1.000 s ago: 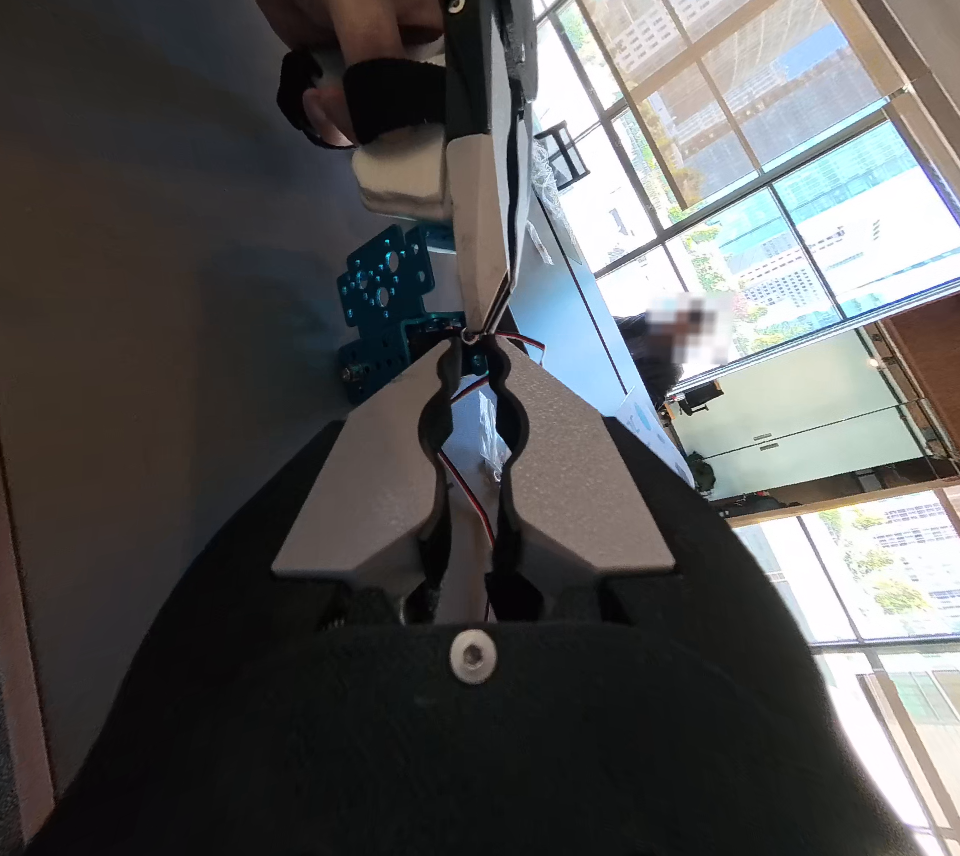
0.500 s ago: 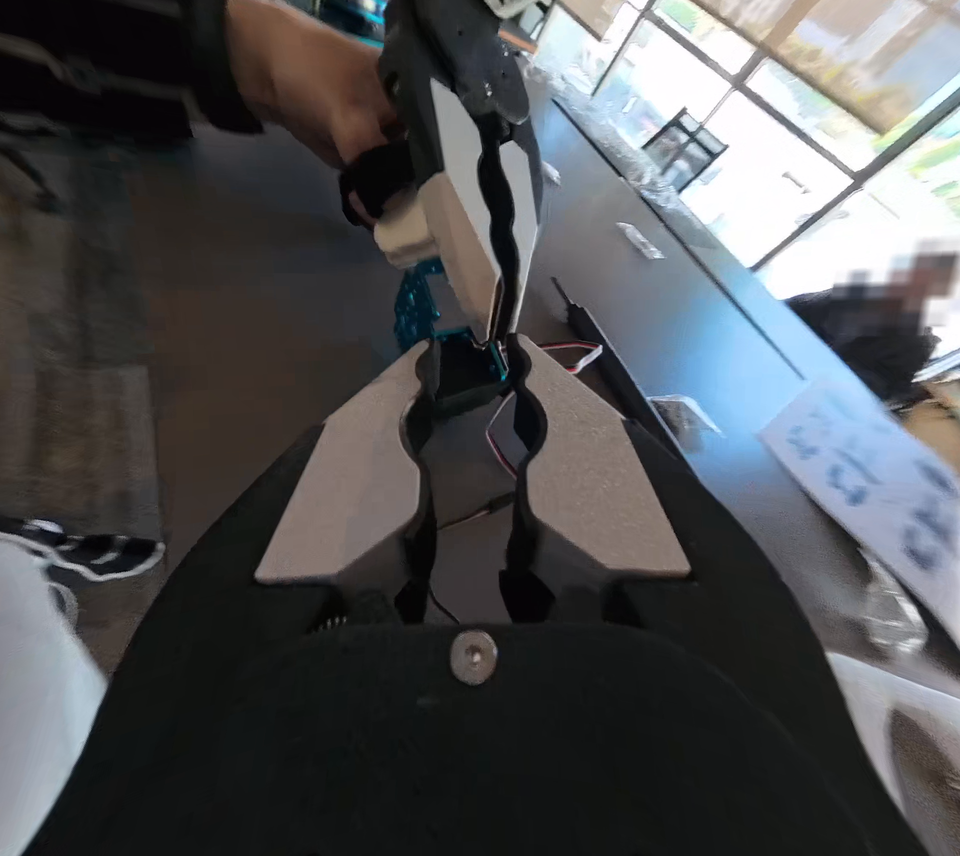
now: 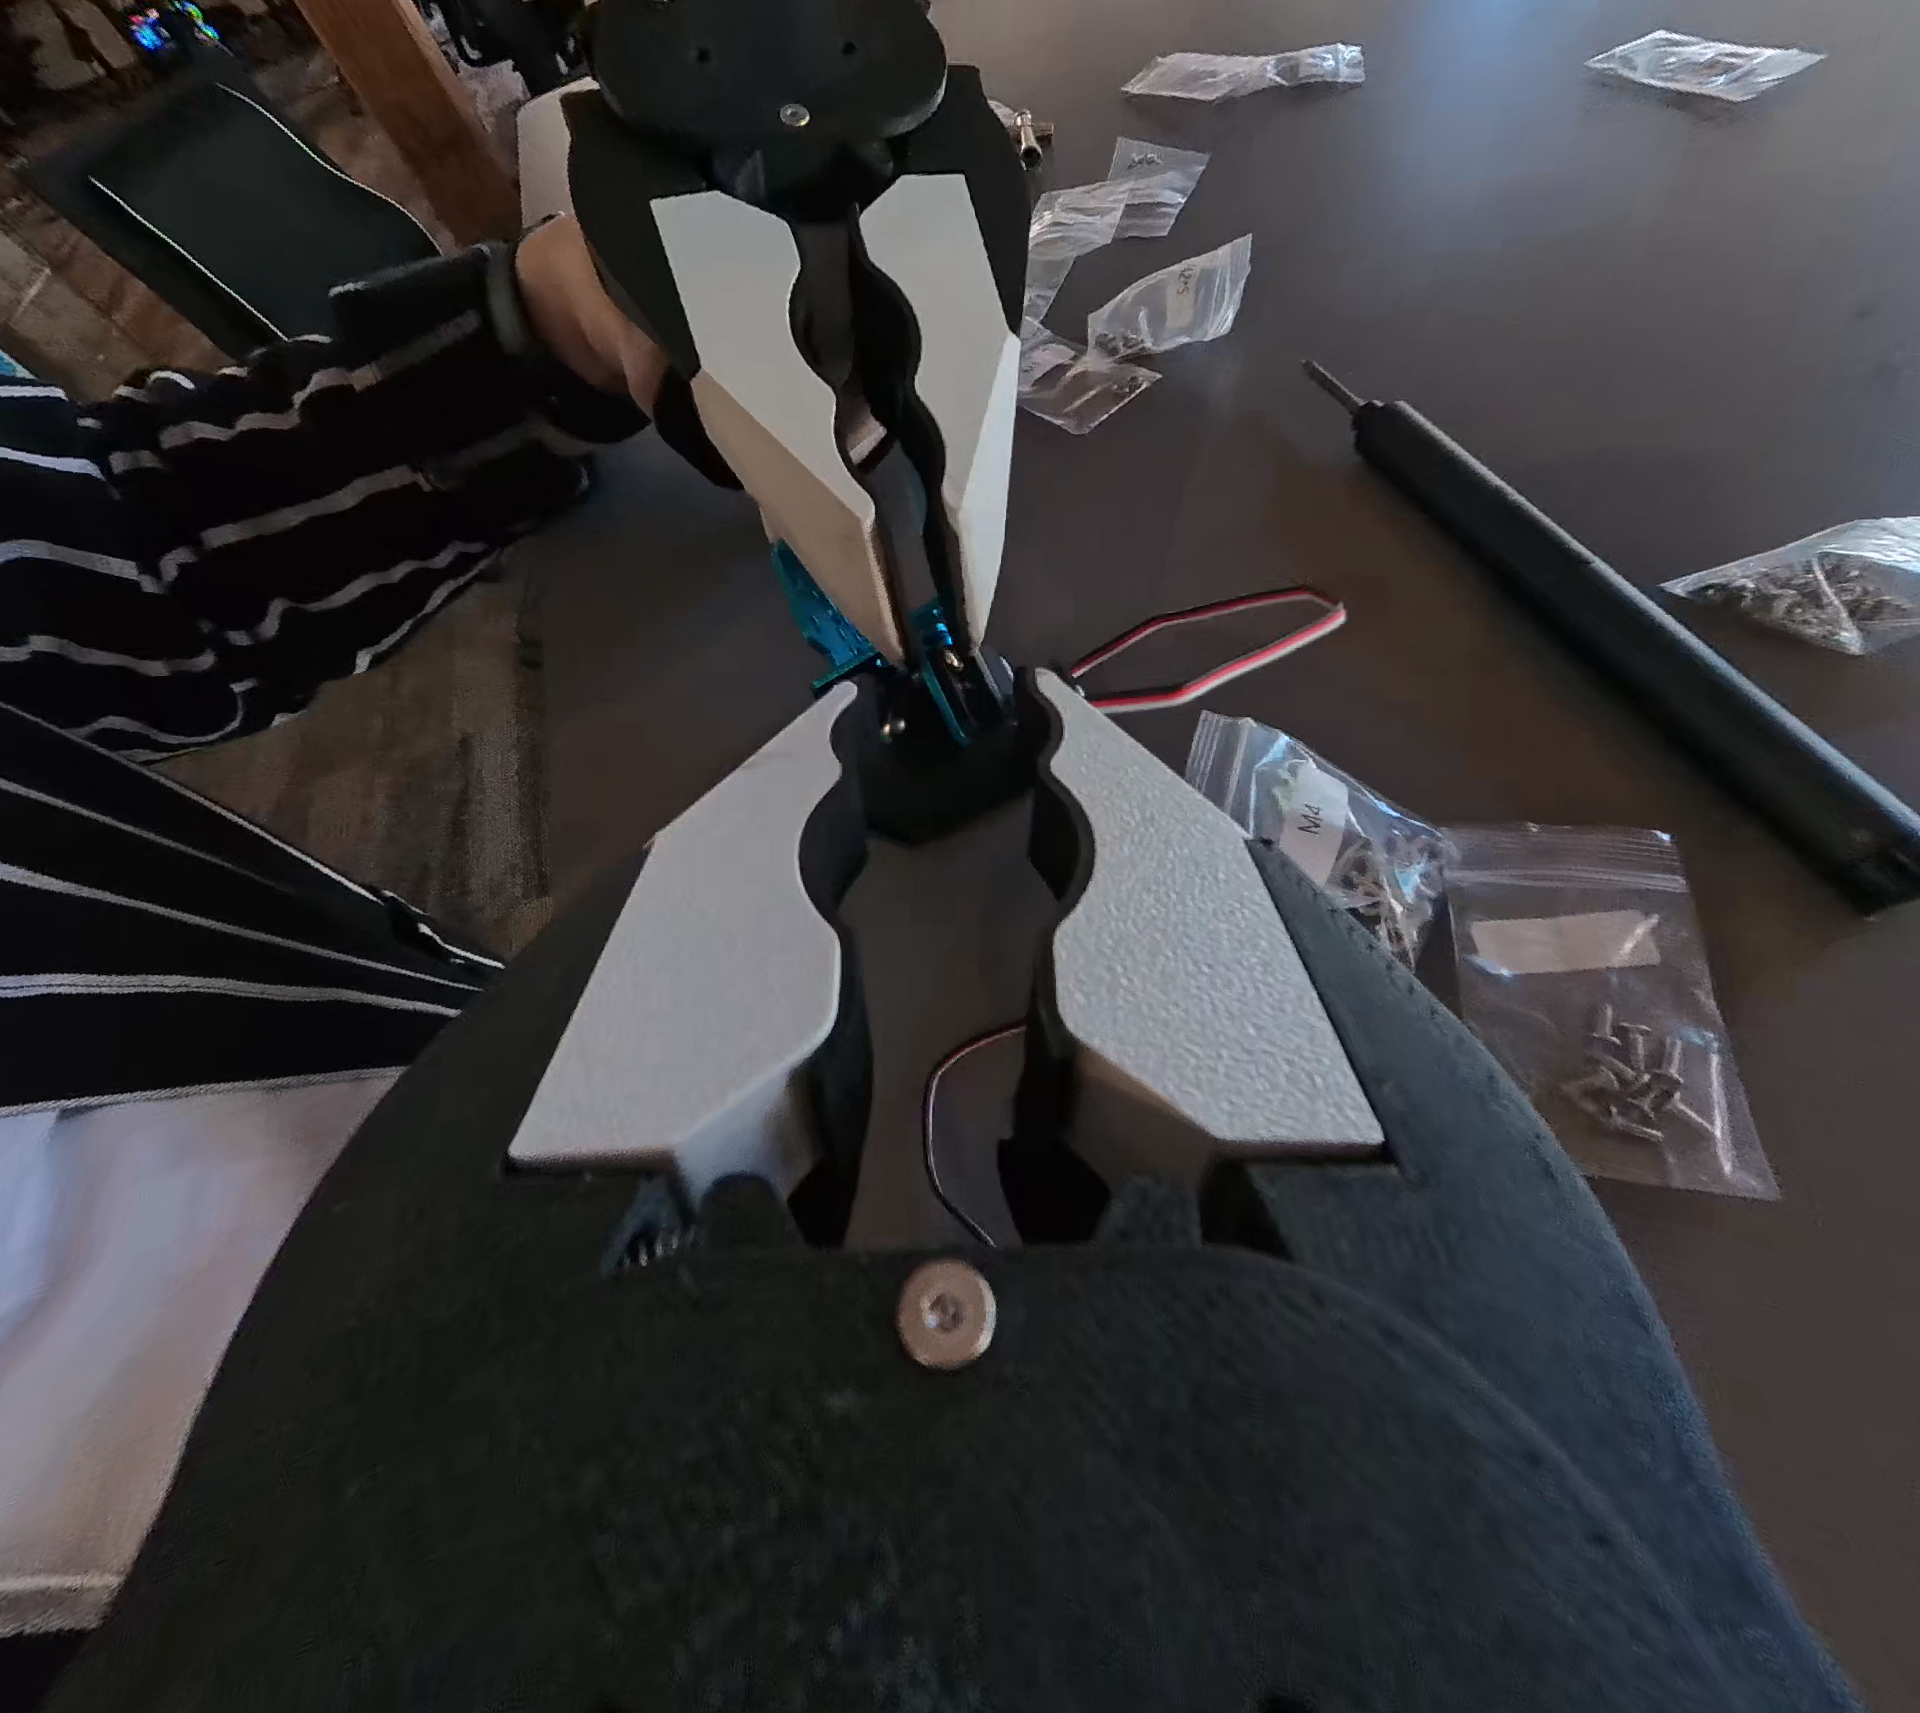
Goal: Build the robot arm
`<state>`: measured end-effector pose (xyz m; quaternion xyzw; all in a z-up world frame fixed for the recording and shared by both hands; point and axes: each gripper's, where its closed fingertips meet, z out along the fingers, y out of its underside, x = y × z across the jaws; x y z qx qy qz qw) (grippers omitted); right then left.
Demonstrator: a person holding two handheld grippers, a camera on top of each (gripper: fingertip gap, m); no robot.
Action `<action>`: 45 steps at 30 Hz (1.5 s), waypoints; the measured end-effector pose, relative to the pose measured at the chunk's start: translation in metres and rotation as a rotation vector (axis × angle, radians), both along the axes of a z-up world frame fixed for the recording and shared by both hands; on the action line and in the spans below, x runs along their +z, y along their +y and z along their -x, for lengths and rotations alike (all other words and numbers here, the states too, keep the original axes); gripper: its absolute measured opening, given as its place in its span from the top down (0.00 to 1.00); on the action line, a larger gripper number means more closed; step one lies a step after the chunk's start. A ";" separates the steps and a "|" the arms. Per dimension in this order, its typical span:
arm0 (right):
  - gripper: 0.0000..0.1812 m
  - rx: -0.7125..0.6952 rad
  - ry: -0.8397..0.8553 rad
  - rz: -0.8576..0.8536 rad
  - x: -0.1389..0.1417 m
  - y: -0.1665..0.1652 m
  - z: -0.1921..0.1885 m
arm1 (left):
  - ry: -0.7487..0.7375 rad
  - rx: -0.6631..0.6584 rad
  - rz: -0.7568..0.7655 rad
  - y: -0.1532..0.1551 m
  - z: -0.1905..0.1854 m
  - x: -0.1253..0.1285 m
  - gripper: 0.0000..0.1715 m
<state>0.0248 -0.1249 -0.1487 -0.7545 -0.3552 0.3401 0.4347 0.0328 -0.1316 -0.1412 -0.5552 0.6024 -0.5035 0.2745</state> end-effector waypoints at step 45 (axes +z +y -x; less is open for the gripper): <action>0.91 0.119 -0.382 -0.248 0.014 -0.028 -0.032 | -0.129 0.033 0.128 0.006 0.016 0.021 0.89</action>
